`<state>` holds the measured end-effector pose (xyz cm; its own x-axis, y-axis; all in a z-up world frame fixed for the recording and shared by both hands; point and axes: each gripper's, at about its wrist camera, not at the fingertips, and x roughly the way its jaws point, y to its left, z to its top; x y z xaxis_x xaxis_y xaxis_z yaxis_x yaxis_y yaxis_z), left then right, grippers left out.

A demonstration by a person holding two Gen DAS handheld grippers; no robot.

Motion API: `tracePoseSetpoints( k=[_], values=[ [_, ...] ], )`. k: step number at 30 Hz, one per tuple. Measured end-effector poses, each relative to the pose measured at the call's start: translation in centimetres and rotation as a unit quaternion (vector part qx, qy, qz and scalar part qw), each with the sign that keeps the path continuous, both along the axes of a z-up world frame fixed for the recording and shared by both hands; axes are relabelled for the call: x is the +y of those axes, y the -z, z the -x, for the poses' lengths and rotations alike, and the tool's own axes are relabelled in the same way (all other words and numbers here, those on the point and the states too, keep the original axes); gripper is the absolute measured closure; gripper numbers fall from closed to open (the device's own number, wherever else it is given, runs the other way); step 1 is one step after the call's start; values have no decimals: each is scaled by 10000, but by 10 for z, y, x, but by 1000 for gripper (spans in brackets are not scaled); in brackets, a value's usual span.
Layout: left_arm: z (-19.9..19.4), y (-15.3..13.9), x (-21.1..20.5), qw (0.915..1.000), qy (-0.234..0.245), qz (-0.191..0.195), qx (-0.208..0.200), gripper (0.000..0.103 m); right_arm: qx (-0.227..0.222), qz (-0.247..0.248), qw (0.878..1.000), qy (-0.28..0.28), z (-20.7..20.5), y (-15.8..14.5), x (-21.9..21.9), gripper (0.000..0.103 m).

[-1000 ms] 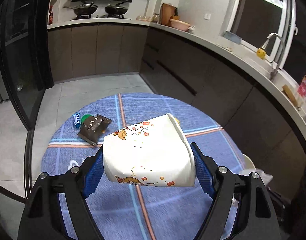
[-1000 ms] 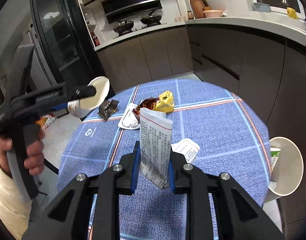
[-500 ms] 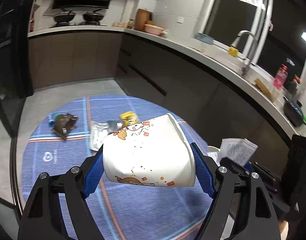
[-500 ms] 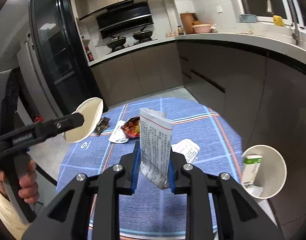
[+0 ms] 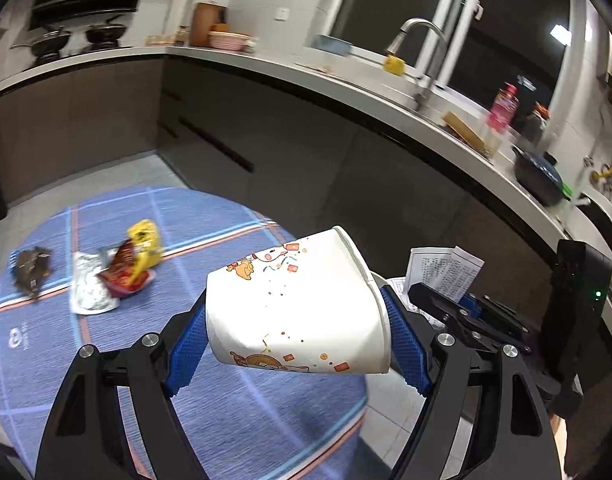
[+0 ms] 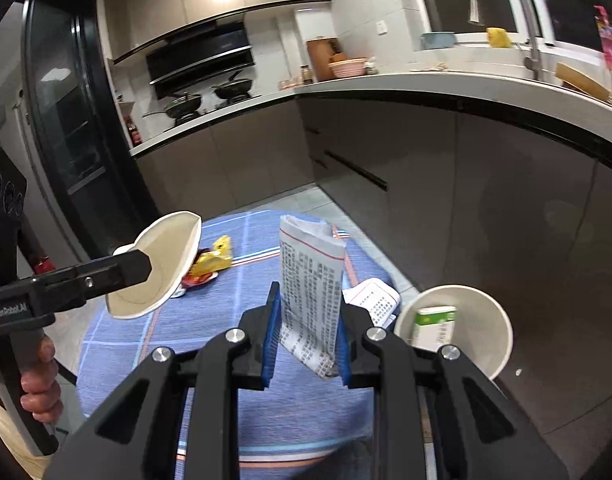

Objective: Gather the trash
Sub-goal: 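Carry the paper cup with the left tool while the right tool carries the leaflet to the bin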

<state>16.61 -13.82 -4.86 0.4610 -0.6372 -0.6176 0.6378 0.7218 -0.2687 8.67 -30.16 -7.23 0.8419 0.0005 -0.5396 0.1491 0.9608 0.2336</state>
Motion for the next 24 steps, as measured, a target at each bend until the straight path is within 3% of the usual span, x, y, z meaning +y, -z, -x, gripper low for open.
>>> tracePoseSetpoints(
  k=[17, 24],
  values=[
    [-23, 34, -124, 9930, 1037, -30, 558, 27, 482, -268, 9939, 955, 29, 65, -98, 79],
    [-43, 66, -175, 9885, 1188, -339, 869, 27, 720, -519, 9908, 1024, 21, 100, -122, 79]
  ],
)
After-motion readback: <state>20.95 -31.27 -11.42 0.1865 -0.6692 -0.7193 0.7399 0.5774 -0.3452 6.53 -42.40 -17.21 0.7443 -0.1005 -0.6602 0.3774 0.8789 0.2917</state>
